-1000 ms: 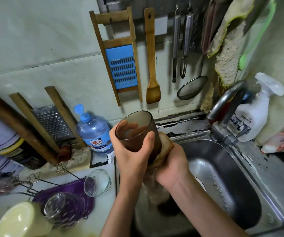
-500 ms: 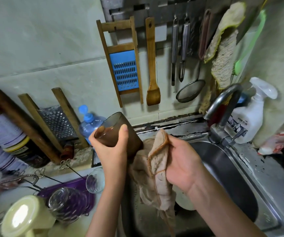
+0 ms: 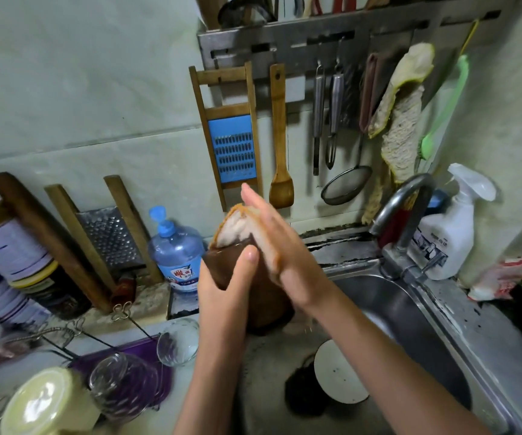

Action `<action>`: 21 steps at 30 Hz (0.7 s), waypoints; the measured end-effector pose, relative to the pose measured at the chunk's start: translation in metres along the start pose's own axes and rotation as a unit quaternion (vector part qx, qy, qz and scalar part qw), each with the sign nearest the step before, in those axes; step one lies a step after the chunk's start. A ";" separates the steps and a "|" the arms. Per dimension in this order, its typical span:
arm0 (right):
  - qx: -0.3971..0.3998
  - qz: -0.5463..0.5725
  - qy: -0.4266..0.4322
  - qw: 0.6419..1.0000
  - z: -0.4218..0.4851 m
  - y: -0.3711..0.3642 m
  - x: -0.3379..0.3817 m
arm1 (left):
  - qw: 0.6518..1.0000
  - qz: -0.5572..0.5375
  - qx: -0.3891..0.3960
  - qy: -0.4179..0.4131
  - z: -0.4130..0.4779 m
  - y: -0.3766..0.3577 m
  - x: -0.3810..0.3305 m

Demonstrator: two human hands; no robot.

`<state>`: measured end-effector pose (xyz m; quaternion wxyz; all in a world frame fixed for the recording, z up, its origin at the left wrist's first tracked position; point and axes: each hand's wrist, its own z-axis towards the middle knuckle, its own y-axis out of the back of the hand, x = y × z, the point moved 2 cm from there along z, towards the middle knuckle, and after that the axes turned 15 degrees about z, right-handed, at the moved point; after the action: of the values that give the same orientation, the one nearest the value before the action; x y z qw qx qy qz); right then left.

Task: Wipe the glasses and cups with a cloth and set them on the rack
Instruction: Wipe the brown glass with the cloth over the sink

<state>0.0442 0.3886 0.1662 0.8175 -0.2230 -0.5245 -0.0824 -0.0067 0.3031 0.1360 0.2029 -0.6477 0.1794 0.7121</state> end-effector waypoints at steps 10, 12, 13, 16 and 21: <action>-0.110 -0.030 0.014 0.993 -0.036 -0.026 -0.007 | 0.993 0.089 -0.003 -0.074 0.006 0.000 -0.012; -0.101 -0.087 0.078 0.988 -0.042 -0.029 -0.012 | 0.992 0.101 0.007 -0.074 0.009 0.000 -0.012; -0.098 -0.103 0.099 0.985 -0.041 -0.026 -0.013 | 0.993 0.098 0.015 -0.066 0.009 0.000 -0.010; -0.106 0.026 0.058 0.992 -0.021 -0.011 -0.005 | 0.998 0.043 0.044 -0.002 0.002 -0.001 -0.004; -0.149 0.276 -0.090 0.945 -0.003 0.011 -0.012 | 0.996 0.041 0.081 -0.004 -0.004 -0.003 -0.002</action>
<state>0.0456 0.3957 0.1510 0.7150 -0.4847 -0.4958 0.0899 -0.0016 0.3030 0.1378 0.2262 -0.6186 0.2619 0.7054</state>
